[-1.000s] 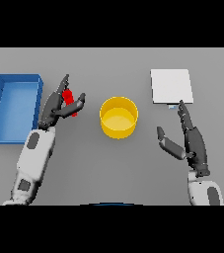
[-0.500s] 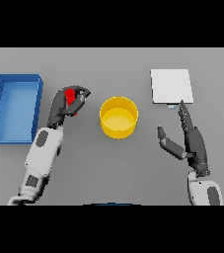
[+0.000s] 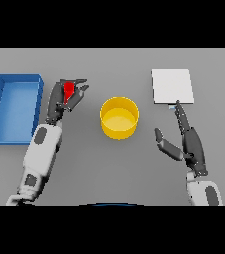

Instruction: Pick up the red beaker and tilt it to pour out 1 green nut into yellow bowl. Pick up the yellow bowl and place it on the metallic measuring scale.

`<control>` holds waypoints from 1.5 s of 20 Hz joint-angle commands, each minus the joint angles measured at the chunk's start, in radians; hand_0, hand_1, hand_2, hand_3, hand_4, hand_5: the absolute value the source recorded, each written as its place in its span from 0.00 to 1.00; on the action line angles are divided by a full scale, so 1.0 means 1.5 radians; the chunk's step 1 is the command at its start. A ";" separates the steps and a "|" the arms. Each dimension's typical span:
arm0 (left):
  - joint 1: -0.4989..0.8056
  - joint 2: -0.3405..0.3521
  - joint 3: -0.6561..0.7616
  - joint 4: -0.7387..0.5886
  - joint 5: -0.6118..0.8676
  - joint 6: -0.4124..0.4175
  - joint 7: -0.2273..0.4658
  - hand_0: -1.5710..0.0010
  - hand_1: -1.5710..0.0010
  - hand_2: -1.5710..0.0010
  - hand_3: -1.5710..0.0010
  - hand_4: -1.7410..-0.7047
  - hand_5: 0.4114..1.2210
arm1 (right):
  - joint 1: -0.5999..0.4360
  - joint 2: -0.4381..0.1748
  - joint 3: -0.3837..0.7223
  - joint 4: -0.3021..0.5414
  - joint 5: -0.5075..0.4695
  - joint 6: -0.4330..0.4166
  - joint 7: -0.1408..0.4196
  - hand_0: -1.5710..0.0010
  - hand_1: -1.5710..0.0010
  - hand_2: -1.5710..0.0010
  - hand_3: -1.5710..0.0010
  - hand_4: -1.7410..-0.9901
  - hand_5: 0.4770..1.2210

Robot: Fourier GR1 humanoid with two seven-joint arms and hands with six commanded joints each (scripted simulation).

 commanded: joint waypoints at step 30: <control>-0.307 0.220 -0.571 0.016 -0.479 -0.237 0.137 0.00 0.00 0.00 0.00 0.07 0.99 | 0.003 0.012 0.009 -0.018 0.024 -0.020 0.025 1.00 1.00 1.00 1.00 0.67 0.26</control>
